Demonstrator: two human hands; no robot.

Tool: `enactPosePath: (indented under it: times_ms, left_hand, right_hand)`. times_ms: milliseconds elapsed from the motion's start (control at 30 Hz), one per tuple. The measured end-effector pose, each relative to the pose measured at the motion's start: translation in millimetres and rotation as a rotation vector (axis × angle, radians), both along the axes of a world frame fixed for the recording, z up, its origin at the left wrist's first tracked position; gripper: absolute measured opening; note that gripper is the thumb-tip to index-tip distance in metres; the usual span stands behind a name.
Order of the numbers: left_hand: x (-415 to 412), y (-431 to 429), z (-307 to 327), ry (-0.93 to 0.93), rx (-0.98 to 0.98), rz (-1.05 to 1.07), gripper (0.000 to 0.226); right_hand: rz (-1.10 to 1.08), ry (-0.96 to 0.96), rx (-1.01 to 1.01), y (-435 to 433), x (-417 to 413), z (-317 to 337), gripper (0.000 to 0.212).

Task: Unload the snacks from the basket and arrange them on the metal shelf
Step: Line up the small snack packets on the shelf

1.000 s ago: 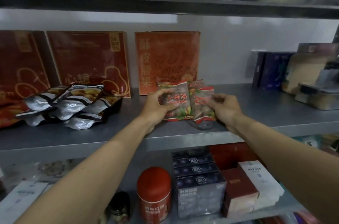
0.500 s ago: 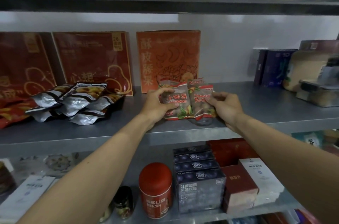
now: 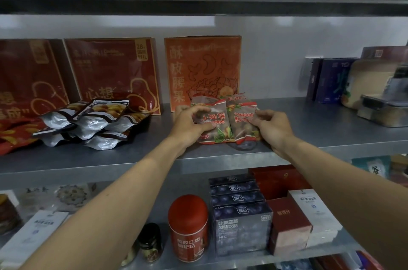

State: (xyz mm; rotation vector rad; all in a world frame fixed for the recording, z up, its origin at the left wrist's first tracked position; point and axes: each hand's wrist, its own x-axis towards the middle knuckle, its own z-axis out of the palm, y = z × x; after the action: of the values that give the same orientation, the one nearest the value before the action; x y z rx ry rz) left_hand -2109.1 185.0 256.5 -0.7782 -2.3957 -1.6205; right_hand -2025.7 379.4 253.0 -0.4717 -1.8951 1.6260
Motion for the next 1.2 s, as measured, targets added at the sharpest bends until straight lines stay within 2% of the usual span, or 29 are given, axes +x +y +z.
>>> enactPosePath:
  times_ms: [233, 333, 400, 533, 700, 867, 967, 1200]
  left_hand:
    - [7, -4, 2, 0.037, -0.056, 0.002, 0.039]
    - [11, -6, 3, 0.079, -0.110, 0.029, 0.037]
    - [10, -7, 3, 0.160, -0.192, 0.080, 0.036]
    - [8, -15, 4, 0.359, -0.403, 0.164, 0.041]
    - [19, -33, 8, 0.528, -0.614, 0.292, 0.052]
    - [47, -58, 10, 0.560, -0.787, 0.414, 0.059]
    - [63, -82, 11, 0.498, -0.843, 0.503, 0.063]
    - [106, -180, 10, 0.483, -0.915, 0.729, 0.063]
  right_hand:
    - [-0.013, -0.018, 0.022, -3, 3, 1, 0.031]
    - [-0.049, 0.001, 0.106, -7, 8, 6, 0.031]
    - [-0.094, 0.007, 0.340, -14, 16, 9, 0.037]
    - [-0.149, -0.035, 1.065, -21, 25, 10, 0.048]
    - [-0.060, -0.153, 1.390, -45, 31, 22, 0.065]
    - [0.060, -0.236, 1.441, -79, 35, 24, 0.068]
    - [0.123, -0.201, 1.448, -106, 34, 23, 0.071]
    - [0.243, -0.067, 1.448, -200, 40, 28, 0.074]
